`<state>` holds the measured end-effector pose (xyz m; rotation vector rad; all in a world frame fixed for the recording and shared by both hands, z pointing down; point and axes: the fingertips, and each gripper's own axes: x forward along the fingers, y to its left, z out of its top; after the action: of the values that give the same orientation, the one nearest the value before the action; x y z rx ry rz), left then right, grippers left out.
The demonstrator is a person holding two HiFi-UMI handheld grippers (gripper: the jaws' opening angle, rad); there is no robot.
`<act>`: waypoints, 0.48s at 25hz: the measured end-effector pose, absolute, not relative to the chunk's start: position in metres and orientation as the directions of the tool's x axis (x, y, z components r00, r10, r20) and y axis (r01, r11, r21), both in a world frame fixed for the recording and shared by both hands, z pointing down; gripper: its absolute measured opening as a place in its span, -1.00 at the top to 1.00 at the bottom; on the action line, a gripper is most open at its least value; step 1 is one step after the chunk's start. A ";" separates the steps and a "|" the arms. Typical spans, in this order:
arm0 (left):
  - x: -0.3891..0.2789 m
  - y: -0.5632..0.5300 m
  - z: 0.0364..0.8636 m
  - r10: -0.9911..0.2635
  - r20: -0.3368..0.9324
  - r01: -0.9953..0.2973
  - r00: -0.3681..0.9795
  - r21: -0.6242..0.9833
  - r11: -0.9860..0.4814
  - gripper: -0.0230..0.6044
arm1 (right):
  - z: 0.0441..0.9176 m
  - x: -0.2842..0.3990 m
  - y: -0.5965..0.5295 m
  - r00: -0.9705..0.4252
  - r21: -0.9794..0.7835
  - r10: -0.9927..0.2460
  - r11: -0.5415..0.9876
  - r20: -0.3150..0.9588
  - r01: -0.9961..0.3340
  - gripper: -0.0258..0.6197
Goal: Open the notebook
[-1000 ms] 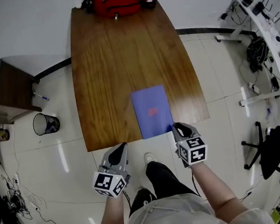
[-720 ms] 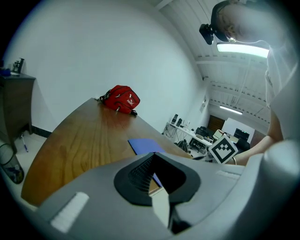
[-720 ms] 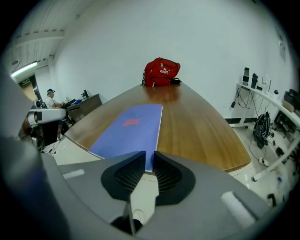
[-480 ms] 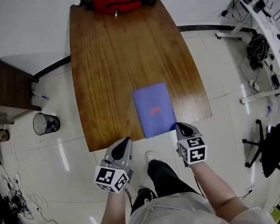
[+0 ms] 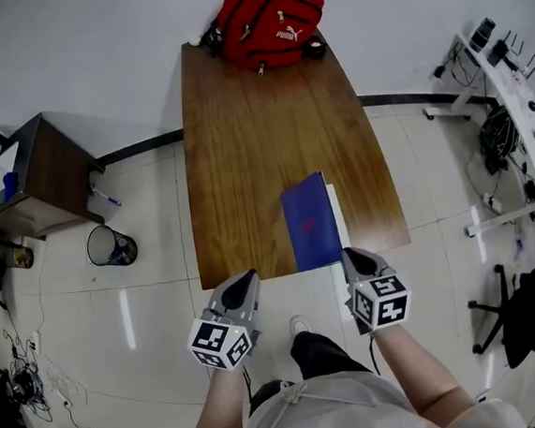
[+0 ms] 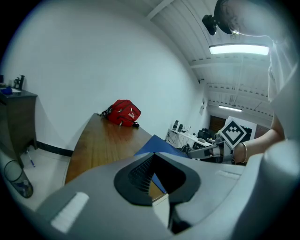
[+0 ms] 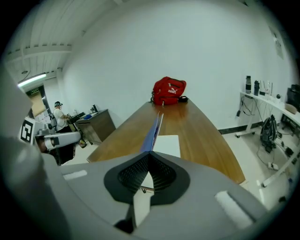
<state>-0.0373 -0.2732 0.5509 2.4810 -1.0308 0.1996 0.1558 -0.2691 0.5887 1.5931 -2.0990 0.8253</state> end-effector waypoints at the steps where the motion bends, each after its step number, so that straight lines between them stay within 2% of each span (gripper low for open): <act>1: -0.044 -0.271 0.546 -0.651 0.289 -0.711 0.702 0.340 -0.616 0.91 | 0.578 0.143 -0.270 -0.311 -0.225 -0.737 0.218 0.600 -0.950 0.89; 7: -0.102 -0.256 0.531 -0.737 0.275 -0.783 0.617 0.313 -0.538 0.91 | 0.547 0.039 -0.275 -0.471 -0.195 -0.692 0.442 0.547 -0.876 0.89; 12: -0.148 -0.242 0.545 -0.798 0.290 -0.835 0.529 0.346 -0.428 0.91 | 0.576 -0.026 -0.272 -0.551 -0.234 -0.616 0.520 0.563 -0.821 0.86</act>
<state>-0.1481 -0.2421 0.5447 2.3239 -1.3319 0.1120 -0.0257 -0.2717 0.5755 1.1811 -2.3521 0.6787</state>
